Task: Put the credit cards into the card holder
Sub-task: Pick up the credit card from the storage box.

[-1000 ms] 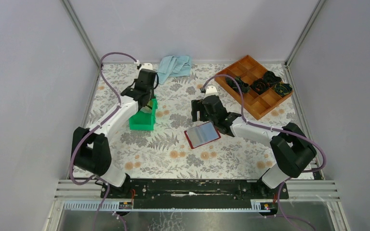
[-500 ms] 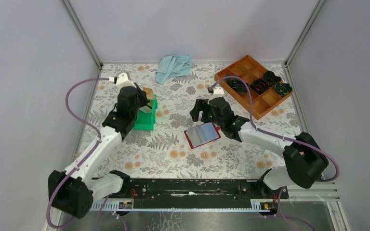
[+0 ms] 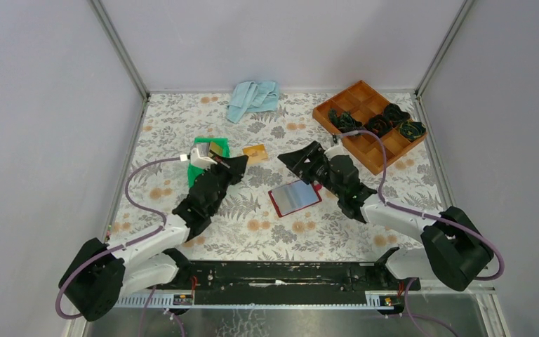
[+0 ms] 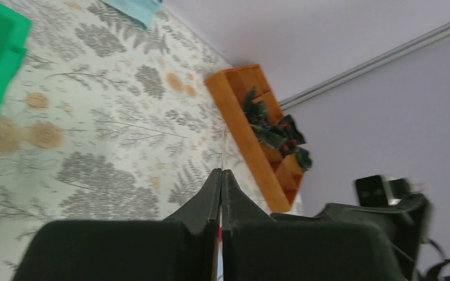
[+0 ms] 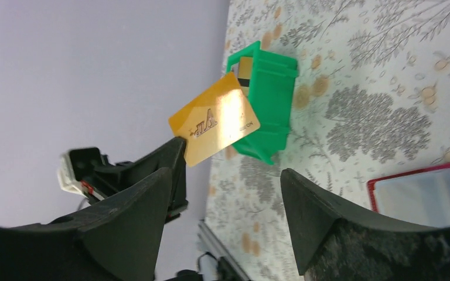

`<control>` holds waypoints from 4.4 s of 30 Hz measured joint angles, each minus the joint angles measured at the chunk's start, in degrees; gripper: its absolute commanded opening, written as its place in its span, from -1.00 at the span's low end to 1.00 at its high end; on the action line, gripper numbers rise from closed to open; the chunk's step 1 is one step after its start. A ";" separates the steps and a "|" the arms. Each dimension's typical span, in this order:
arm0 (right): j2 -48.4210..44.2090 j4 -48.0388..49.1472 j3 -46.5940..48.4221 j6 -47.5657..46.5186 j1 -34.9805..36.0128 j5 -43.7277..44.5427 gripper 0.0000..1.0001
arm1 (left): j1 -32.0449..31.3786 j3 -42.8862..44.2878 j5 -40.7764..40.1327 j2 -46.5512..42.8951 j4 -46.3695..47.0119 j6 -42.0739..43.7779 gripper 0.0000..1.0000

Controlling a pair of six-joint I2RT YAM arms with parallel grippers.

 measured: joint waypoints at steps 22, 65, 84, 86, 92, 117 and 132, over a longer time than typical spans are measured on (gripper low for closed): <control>10.82 22.36 -5.55 25.57 -0.15 -2.14 0.24 | -7.96 -4.39 -9.01 8.02 29.22 -5.31 -1.00; 13.29 26.95 -1.51 27.34 0.48 -1.64 -1.00 | -12.55 -4.28 -13.55 19.80 43.12 -8.76 -0.54; 2.23 1.29 2.32 2.34 -7.26 -4.98 -1.00 | -13.09 -8.04 -11.32 8.96 32.28 -0.02 0.38; 0.98 -5.88 5.92 -3.61 -9.11 -6.12 -1.00 | -13.09 -7.96 -10.29 8.52 27.82 0.09 0.33; 0.79 -25.64 17.00 -20.74 -11.74 -11.08 -1.00 | -13.33 -5.86 -5.44 8.55 13.60 -0.20 0.22; -0.33 -53.72 14.58 -42.38 -12.57 -16.81 -1.00 | -21.57 1.49 9.94 23.21 -3.63 -8.15 0.27; -2.78 -54.05 14.38 -42.99 -12.57 -15.47 -1.00 | -27.34 6.19 6.38 28.94 -5.66 -12.44 0.29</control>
